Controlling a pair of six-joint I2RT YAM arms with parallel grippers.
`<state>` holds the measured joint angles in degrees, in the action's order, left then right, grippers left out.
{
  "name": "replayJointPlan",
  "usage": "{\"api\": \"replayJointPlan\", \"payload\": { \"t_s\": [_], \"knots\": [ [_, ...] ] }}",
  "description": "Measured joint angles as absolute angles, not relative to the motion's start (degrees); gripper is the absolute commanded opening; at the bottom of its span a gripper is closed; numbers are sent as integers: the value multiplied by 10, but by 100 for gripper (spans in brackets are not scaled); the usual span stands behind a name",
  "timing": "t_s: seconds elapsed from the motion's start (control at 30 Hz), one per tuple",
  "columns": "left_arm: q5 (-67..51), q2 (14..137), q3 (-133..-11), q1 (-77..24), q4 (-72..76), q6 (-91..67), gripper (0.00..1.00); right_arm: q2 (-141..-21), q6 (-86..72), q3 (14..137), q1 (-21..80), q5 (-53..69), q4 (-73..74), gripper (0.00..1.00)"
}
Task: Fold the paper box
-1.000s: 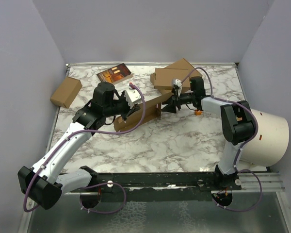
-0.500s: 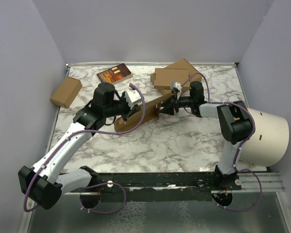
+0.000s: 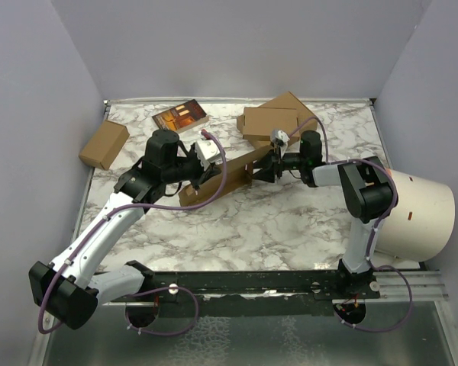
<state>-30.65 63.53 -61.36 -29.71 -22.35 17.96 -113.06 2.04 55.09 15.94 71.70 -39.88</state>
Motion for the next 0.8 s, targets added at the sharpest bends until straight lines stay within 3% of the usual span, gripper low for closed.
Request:
{"api": "replayJointPlan", "payload": {
  "t_s": [0.27,0.5,0.8],
  "knots": [
    [-310,630,-614,-288,-223,174,0,-1133,32,564,156,764,-361,60],
    [-310,629,-609,-282,-219,173,0,-1133,243,670,152,796,-81,71],
    [-317,629,-608,-282,-212,173,0,-1130,408,718,110,819,131,73]
  ]
}}
